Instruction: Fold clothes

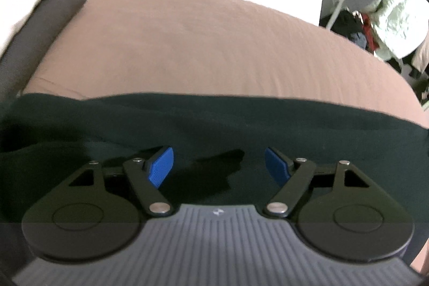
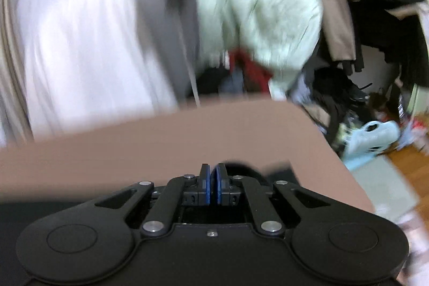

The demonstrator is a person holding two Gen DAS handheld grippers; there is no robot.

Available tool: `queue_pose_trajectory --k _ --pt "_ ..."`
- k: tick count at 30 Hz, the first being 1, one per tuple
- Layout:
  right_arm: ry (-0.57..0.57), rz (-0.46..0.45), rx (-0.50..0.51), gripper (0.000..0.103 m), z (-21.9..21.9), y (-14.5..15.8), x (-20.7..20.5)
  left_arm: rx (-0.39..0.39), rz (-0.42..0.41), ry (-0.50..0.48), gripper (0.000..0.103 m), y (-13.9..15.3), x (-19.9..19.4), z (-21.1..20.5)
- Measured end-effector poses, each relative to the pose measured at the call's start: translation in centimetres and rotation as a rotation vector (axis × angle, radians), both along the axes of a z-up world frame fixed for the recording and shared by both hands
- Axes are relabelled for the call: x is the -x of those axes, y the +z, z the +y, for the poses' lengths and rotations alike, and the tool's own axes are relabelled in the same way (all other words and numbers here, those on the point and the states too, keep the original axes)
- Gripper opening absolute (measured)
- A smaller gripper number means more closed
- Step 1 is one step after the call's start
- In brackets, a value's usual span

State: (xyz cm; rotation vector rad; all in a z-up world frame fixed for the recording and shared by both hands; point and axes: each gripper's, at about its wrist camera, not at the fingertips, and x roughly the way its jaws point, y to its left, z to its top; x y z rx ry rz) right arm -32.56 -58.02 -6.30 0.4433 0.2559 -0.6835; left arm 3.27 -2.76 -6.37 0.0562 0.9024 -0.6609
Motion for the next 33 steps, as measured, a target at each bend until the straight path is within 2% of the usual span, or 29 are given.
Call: queue_pose_trajectory --k 1,2,4,7,9,12,13,14,16,17,21,25,27,29,30,31,33 --pt "-0.021 -0.088 -0.018 0.002 -0.5 0.9 0.9 0.007 -0.005 0.011 0.075 0.2 -0.1 0.3" --pt "-0.048 -0.149 -0.033 0.001 -1.0 1.6 1.5 0.012 -0.006 0.022 0.075 0.4 -0.2 0.7" --pt "-0.115 -0.179 -0.04 0.001 -2.3 2.8 1.1 0.018 -0.008 0.049 0.075 0.4 -0.6 1.5" --pt "-0.192 -0.076 -0.016 0.001 -3.6 3.4 -0.5 0.006 -0.008 0.075 0.075 0.4 -1.0 2.5" --pt "-0.196 -0.001 -0.022 0.001 -3.6 2.7 -1.1 0.007 0.0 0.075 0.075 0.3 -1.1 2.8" --pt "-0.086 0.101 -0.046 0.012 -3.1 1.0 -1.0 0.035 0.029 0.033 0.075 0.0 -0.9 2.3" --pt "-0.043 0.136 -0.054 0.025 -2.9 0.4 -1.0 0.041 0.038 0.007 0.075 -0.2 -0.8 1.7" --pt "-0.007 0.168 -0.057 0.034 -2.7 -0.2 -0.8 0.047 0.046 -0.02 0.075 -0.5 -0.6 1.1" --pt "0.036 0.227 -0.051 0.057 -2.3 -1.1 -0.4 0.059 0.063 -0.075 0.075 -1.1 -0.2 -0.1" --pt "0.044 0.245 -0.059 0.059 -2.4 -1.5 -0.3 0.052 0.058 -0.094 0.075 -1.3 0.1 -0.8" --pt "0.098 0.287 -0.116 0.06 -3.5 -3.0 -0.3 -0.001 0.02 -0.158 0.075 -2.4 1.1 -3.0" --pt "0.169 0.419 -0.058 0.062 -3.2 -4.7 -1.8 -0.025 0.008 -0.186 0.078 -3.3 1.5 -3.8" --pt "0.197 0.405 -0.061 0.062 -3.2 -5.0 -1.7 -0.014 0.035 -0.18 0.08 -3.4 1.4 -3.9" --pt "0.218 0.373 -0.072 0.051 -3.3 -5.1 -1.2 0.009 0.069 -0.173 0.083 -3.4 1.2 -3.9" --pt "0.244 0.369 -0.067 0.033 -3.2 -5.0 -1.1 0.022 0.088 -0.175 0.083 -3.4 1.2 -3.9" --pt "0.274 0.371 -0.061 0.025 -3.0 -4.8 -1.0 0.031 0.098 -0.173 0.083 -3.4 1.1 -3.8" --pt "0.286 0.369 -0.042 0.025 -2.5 -4.6 -0.9 0.042 0.113 -0.168 0.083 -3.6 1.1 -3.6"
